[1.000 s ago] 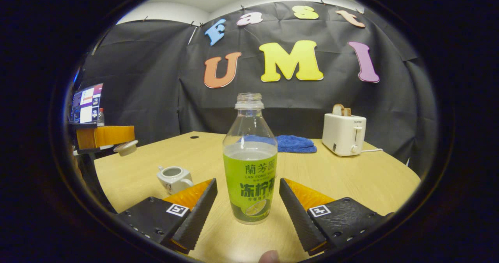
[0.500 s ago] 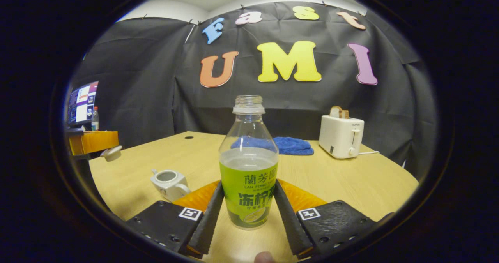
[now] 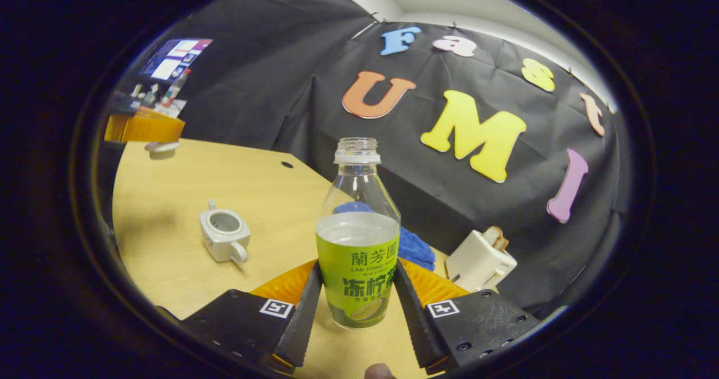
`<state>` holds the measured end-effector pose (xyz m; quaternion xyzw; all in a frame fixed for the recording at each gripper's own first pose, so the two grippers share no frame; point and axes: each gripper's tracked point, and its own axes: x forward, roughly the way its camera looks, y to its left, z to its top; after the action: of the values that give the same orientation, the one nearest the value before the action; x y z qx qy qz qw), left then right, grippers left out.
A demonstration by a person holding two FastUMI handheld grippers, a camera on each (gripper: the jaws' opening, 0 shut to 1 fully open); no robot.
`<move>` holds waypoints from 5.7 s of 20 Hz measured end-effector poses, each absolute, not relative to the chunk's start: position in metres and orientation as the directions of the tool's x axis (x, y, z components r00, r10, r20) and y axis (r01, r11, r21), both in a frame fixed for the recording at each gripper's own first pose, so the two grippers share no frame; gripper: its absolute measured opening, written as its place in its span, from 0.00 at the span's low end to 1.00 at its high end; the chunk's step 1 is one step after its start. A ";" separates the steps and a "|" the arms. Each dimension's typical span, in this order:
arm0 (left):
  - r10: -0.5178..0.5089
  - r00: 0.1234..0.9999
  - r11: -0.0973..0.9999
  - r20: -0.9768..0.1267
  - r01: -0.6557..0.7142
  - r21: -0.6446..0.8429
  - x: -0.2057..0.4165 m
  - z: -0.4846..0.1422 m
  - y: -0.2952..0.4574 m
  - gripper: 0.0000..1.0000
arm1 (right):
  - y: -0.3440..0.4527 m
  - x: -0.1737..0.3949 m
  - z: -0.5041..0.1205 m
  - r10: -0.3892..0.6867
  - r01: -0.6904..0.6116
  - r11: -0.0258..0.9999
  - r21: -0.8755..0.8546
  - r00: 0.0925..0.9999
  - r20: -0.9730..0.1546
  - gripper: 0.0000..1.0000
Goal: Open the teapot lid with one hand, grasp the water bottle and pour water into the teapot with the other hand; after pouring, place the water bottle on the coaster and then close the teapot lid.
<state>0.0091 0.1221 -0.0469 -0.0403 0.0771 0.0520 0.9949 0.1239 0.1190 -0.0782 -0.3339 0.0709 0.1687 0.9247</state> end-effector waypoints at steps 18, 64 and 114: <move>0.086 0.984 0.991 -0.154 -0.101 -0.089 0.006 -0.049 0.136 0.02 | 0.157 0.145 -0.093 0.280 -0.179 0.003 -0.984 0.945 -0.171 0.73; 0.083 0.983 0.993 -0.164 -0.094 -0.064 -0.001 -0.046 0.141 0.02 | 0.200 0.145 -0.052 0.415 0.243 -0.566 -0.788 0.910 -0.018 0.71; 0.055 0.993 0.997 -0.105 -0.060 -0.049 -0.004 -0.023 0.124 0.03 | 0.162 0.172 -0.045 0.356 -0.399 0.712 -0.578 0.914 -0.191 0.72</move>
<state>-0.0045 0.1243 -0.0229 -0.0262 0.0520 0.0288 0.9979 0.1720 0.1623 -0.0452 -0.3197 0.0329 0.2042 0.9247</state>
